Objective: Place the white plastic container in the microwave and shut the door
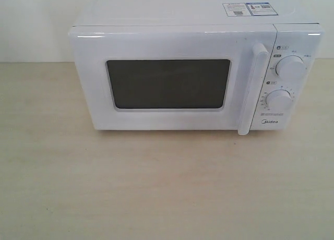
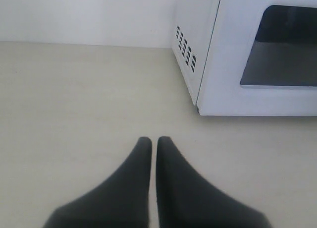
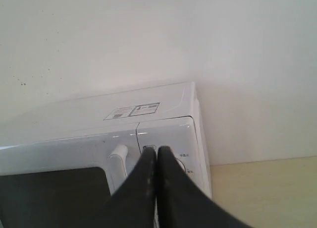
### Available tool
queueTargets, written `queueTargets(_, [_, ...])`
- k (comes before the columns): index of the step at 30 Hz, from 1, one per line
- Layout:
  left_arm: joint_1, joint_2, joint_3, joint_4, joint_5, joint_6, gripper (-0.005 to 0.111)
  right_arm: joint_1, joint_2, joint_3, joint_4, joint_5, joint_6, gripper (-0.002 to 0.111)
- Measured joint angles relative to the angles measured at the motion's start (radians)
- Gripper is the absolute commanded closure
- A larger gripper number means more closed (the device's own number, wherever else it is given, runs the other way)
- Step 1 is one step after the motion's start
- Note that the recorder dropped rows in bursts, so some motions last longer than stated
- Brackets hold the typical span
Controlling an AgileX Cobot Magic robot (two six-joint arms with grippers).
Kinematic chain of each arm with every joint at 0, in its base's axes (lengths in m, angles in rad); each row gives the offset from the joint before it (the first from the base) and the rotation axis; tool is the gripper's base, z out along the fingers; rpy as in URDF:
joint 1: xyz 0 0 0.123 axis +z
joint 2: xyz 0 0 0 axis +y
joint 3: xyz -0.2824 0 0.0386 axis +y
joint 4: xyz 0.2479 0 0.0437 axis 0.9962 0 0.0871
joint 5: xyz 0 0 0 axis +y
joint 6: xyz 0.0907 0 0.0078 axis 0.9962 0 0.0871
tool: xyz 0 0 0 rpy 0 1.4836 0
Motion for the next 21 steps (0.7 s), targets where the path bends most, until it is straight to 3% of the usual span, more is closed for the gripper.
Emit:
queueTargets(4, [0.000, 0.000, 0.000, 0.000, 0.000, 0.000, 0.102, 0.000, 0.000, 0.000, -0.222, 0.003, 0.227, 0.108])
queueTargets(17, [0.000, 0.000, 0.000, 0.000, 0.000, 0.000, 0.102, 0.000, 0.000, 0.000, -1.425, 0.000, 1.415, 0.108])
queueTargets(21, [0.000, 0.000, 0.000, 0.000, 0.000, 0.000, 0.102, 0.000, 0.000, 0.009, -1.665, 0.016, 1.664, 0.108])
